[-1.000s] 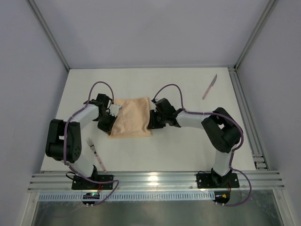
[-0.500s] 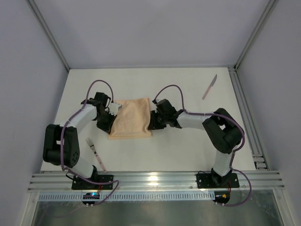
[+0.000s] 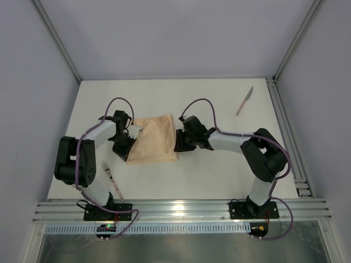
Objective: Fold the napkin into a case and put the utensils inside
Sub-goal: Smooth out the square-folded napkin at the center of the board.
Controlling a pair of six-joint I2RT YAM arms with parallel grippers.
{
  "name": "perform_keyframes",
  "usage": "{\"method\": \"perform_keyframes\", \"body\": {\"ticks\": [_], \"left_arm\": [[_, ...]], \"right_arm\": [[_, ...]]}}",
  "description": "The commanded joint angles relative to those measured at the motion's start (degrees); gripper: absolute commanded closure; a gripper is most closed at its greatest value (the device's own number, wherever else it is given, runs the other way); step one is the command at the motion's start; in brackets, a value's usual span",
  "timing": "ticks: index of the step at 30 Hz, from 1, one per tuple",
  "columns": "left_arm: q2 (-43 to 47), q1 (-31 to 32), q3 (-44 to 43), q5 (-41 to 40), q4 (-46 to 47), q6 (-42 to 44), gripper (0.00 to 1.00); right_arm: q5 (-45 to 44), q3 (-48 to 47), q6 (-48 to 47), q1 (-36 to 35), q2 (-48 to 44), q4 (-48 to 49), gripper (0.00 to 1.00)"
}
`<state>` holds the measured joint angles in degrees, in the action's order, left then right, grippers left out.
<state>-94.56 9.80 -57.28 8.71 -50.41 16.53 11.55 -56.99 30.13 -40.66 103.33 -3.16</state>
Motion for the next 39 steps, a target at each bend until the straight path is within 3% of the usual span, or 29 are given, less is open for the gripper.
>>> {"method": "perform_keyframes", "body": {"ticks": [1,7,14,22,29,35,39], "left_arm": [[0.7,0.6,0.0,-0.4,-0.2,0.6,1.00],[5.7,0.7,-2.1,2.6,-3.5,1.0,1.00],[6.8,0.7,-2.5,5.1,-5.4,1.4,1.00],[3.7,0.9,0.0,3.1,-4.3,1.9,1.00],[0.6,0.9,0.9,2.5,-3.0,2.3,0.99],[2.4,0.9,0.4,2.7,-5.0,3.8,0.87],[7.7,0.9,-2.0,2.2,-6.5,5.2,0.65]], "right_arm": [[-5.7,-0.8,-3.4,-1.2,-6.1,-4.3,0.60],[-5.4,-1.8,-6.5,-4.3,-8.1,-4.0,0.62],[1.4,0.5,-5.8,-4.7,-6.0,2.6,0.89],[2.6,1.1,-3.2,-4.7,-2.3,2.7,0.96],[1.7,1.7,-1.8,-4.3,0.3,1.1,0.96],[1.7,2.4,-1.8,-4.2,-1.1,0.8,0.96],[4.6,-0.9,-2.8,-3.6,-3.3,-1.0,0.96]]}}
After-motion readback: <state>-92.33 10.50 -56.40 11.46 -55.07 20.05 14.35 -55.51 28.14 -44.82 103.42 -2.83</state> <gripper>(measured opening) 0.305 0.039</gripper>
